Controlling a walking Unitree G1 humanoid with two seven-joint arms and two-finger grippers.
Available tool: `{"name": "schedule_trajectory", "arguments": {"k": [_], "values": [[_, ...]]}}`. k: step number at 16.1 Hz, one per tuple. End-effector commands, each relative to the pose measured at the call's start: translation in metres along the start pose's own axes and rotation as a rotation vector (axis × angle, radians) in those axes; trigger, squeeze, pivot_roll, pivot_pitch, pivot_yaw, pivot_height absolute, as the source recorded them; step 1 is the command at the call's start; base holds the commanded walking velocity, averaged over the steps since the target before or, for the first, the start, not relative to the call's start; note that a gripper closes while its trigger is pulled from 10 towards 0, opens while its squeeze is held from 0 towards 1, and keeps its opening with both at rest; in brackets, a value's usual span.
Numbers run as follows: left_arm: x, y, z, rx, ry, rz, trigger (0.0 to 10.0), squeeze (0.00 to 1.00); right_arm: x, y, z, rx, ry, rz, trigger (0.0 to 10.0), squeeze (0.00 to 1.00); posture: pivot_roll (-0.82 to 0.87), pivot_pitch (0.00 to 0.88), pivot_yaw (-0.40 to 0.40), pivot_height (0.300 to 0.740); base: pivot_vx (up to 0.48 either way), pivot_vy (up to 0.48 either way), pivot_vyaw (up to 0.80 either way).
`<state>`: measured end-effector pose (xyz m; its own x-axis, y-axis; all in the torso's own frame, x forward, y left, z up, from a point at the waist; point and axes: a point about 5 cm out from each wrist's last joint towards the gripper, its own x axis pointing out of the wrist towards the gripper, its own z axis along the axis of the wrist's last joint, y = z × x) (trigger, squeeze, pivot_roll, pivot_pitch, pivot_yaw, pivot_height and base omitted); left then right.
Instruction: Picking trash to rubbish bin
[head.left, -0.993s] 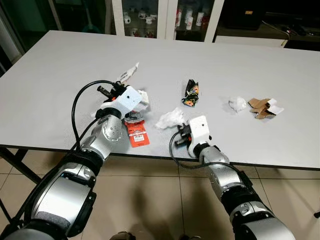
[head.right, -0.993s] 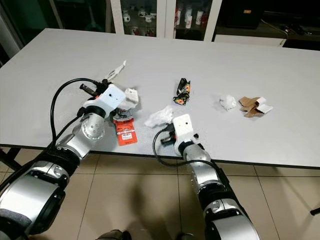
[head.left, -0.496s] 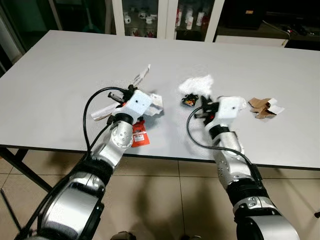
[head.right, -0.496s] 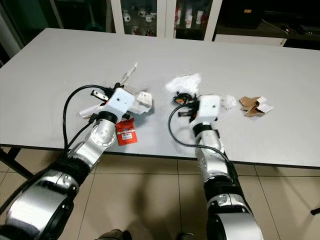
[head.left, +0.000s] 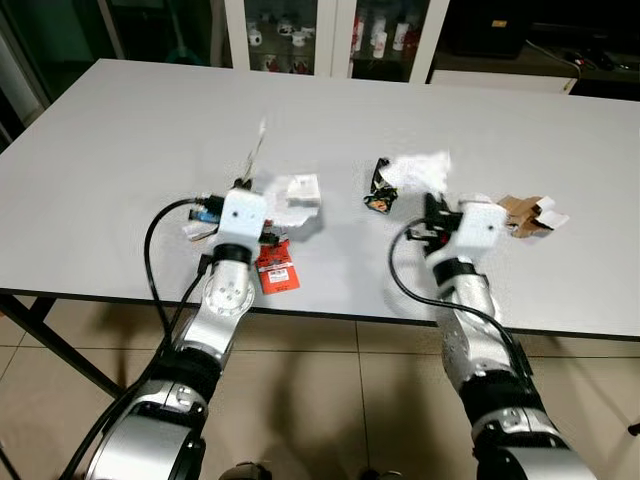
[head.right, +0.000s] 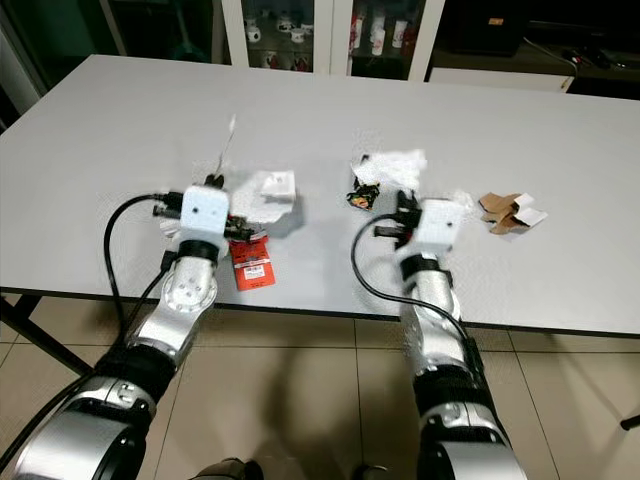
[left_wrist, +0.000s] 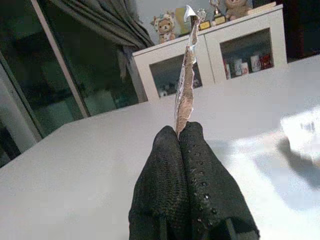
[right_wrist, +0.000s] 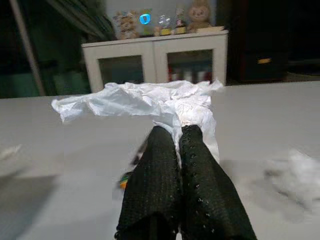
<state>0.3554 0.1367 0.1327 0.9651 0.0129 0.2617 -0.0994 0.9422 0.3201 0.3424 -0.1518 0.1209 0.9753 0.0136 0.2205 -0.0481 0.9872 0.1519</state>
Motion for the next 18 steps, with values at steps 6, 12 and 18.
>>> {"name": "schedule_trajectory", "arguments": {"k": [6, 12, 18], "values": [[-0.008, 0.016, 0.009, -0.018, -0.097, 0.04, 10.0, 0.0, -0.019, -0.025, -0.001, -0.042, -0.018, -0.081, 10.0, 0.0, 0.0, 0.048, -0.038, 0.74, 0.0, 0.0, 0.0], [-0.019, 0.011, -0.003, -0.029, -0.039, 0.043, 10.0, 0.0, -0.031, -0.03, -0.01, -0.054, 0.027, -0.108, 10.0, 0.0, -0.02, 0.026, -0.035, 0.74, 0.0, 0.0, 0.0], [-0.022, -0.007, 0.0, -0.015, -0.046, -0.036, 10.0, 0.0, -0.028, -0.015, -0.012, -0.032, 0.037, -0.062, 10.0, 0.0, -0.01, 0.01, -0.047, 0.74, 0.0, 0.0, 0.0]]}}
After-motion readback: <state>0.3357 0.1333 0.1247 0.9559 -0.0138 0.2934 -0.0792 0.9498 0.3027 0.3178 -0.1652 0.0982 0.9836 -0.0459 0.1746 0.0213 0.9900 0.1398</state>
